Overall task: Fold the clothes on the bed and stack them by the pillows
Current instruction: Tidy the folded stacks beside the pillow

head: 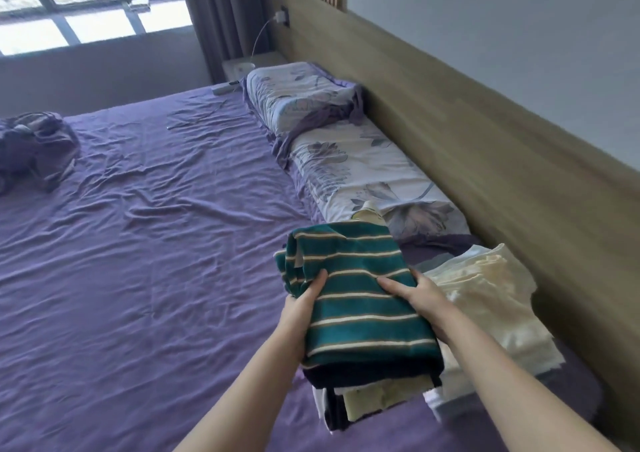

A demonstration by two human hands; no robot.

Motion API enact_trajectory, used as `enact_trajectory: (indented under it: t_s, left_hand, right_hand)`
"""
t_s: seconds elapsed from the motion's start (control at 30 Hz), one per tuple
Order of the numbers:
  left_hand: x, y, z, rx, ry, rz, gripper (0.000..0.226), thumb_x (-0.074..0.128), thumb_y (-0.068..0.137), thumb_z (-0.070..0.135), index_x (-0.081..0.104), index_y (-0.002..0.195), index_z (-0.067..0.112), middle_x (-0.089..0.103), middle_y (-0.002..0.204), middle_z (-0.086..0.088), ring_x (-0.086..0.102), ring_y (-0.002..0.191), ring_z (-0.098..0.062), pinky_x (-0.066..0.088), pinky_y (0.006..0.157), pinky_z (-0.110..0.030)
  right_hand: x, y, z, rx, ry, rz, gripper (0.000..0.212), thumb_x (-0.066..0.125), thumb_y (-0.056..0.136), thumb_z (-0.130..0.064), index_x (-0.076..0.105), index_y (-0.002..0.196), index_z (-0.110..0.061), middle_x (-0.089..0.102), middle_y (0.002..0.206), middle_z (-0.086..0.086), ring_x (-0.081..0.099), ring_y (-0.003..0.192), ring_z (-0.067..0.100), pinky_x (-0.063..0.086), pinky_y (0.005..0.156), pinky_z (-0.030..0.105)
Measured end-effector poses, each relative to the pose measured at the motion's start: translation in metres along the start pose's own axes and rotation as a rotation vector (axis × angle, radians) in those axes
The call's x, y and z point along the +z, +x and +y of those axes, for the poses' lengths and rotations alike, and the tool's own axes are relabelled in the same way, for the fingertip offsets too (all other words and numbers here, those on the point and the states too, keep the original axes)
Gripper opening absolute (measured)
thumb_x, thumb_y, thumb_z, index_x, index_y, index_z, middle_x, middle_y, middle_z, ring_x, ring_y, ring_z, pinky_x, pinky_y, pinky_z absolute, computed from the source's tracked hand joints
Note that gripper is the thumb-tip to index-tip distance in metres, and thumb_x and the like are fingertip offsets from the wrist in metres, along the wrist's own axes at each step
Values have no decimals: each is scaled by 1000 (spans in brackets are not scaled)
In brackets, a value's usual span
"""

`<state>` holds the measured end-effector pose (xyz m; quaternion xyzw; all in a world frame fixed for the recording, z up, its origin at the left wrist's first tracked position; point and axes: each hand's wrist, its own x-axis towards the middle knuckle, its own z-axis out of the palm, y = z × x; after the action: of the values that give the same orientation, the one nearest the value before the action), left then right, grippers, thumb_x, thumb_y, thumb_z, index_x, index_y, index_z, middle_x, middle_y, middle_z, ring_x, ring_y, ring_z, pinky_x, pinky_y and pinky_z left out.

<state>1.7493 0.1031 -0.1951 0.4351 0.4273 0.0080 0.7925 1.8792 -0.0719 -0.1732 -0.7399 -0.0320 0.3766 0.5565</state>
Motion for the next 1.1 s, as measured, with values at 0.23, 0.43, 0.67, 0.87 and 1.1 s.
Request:
enact_trajectory:
  t_s: [0.23,0.43,0.67,0.87,1.1]
  left_hand:
    - [120,-9,-5,-52,-21,-152,86,80,58,55,47,132,26,66,117,-8,65,103,-32,49,95,-50]
    - [195,17,-64,-7,-47,-69,78,86,55,52,51,121,29,68,106,-1,66,96,-24,53,84,-42]
    - [208,48,-105,19,132,-7,94,84,60,48,37,139,27,57,126,-3,54,115,-25,41,104,-44]
    - [192,15,-74,983,1206,312,92,51,79,62,5,151,28,5,159,-5,2,146,-21,1,119,-40]
    - [196,34,-57,841,2004,-327,112,10,66,94,-2,152,23,-19,157,2,-36,137,-18,-25,109,-52]
  right_hand:
    - [-120,-24,-27,-12,-71,90,65,77,71,-41,47,127,-27,62,113,-3,60,100,16,49,80,28]
    - [-198,-13,9,-21,-133,131,71,78,58,-54,46,121,-40,59,111,-16,56,99,5,43,83,25]
    - [-210,22,77,68,-606,184,88,62,80,-55,13,148,-29,45,140,1,45,124,20,38,102,33]
    - [-202,1,87,-219,-1117,300,84,30,84,-73,-27,139,-44,-16,157,-5,-16,144,16,7,116,38]
    - [-212,6,85,-148,-1228,-35,100,17,63,-93,-18,143,-44,-33,147,-15,-32,137,9,-3,117,43]
